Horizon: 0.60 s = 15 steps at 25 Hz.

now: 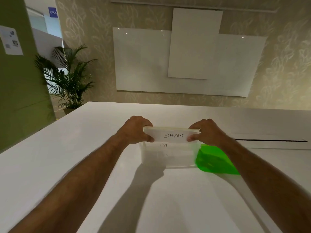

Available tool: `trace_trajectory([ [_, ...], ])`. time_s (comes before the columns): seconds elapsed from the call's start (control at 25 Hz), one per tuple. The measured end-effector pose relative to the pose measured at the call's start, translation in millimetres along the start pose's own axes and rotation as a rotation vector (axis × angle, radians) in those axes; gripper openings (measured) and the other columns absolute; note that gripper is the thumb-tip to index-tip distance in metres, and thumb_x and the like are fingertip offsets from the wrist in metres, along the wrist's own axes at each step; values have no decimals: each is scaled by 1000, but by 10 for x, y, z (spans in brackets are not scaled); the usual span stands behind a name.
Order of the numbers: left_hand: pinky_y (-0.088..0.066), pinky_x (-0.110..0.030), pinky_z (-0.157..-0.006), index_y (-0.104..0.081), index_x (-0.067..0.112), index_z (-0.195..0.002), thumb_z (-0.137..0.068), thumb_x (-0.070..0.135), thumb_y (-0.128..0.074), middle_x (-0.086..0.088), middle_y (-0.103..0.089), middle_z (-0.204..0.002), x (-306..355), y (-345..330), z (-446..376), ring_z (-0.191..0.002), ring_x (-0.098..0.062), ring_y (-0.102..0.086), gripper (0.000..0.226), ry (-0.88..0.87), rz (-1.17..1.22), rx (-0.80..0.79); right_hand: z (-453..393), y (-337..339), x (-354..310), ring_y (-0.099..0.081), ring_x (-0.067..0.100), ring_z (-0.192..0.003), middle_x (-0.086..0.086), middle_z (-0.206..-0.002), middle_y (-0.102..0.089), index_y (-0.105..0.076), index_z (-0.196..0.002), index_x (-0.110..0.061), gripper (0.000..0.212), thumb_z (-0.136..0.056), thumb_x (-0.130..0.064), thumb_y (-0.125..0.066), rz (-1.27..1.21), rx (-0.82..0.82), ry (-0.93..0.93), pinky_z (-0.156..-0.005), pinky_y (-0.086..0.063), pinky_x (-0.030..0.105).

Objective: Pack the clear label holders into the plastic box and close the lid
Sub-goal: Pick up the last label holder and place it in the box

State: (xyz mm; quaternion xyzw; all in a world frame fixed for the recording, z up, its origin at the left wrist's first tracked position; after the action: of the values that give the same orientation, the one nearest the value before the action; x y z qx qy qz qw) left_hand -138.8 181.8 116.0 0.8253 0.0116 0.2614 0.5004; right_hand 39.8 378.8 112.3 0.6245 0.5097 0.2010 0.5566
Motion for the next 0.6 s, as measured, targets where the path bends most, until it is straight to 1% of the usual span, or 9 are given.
trace_trajectory([
  [0.08,-57,-36,-87,-77,18,-110,-64,29,-91,-1,-76,-107,-23,-68,-83,-94,-20,-68,49,25,-38,-44,-71,-49,13,-63,16,-83,-5,-100,-75,-75,-102,-22,44,-66,-46,-82,100,-47,34,-77,-47,29],
  [0.16,-57,-37,-87,-77,18,-110,-65,29,-89,0,-75,-108,-54,-130,-153,-95,-20,-67,48,51,-80,-84,-131,-92,65,-62,16,-84,-4,-104,-74,-74,-106,-22,47,-66,-45,-82,119,-68,24,-79,-47,29],
  [0.24,-55,-37,-90,-76,16,-113,-71,28,-85,-1,-73,-111,-58,-196,-201,-101,-20,-64,45,46,-150,-141,-180,-134,87,-60,15,-81,-1,-104,-73,-74,-106,-22,42,-69,-39,-83,124,-110,28,-80,-48,29],
  [0.4,-57,-38,-88,-76,14,-111,-74,29,-82,-5,-72,-109,-31,-295,-262,-99,-22,-65,40,47,-257,-257,-266,-257,73,-60,20,-89,4,-101,-72,-73,-107,-19,32,-77,-30,-77,265,-285,56,-76,-46,28],
  [0.52,-55,-34,-87,-74,14,-115,-78,30,-79,-5,-70,-112,-13,-370,-279,-101,-22,-63,40,51,-322,-330,-301,-357,76,-63,25,-94,8,-104,-71,-73,-105,-19,26,-79,-26,-75,367,-379,51,-82,-53,35],
  [0.6,-55,-31,-85,-74,12,-114,-81,29,-77,-5,-71,-111,5,-422,-276,-100,-22,-64,37,40,-357,-361,-312,-395,81,-65,27,-94,9,-108,-68,-71,-106,-19,27,-80,-22,-73,386,-410,37,-84,-54,35],
])
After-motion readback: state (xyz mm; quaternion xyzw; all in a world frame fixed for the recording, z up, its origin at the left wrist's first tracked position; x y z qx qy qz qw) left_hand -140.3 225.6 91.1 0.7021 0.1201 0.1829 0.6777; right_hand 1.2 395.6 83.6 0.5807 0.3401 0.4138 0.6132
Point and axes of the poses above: each hand's wrist, its own z-axis away from the middle knuckle, its own y-axis out of the back of the hand, x = y × z, the point moved 6 cm from there along -z, towards the middle knuckle
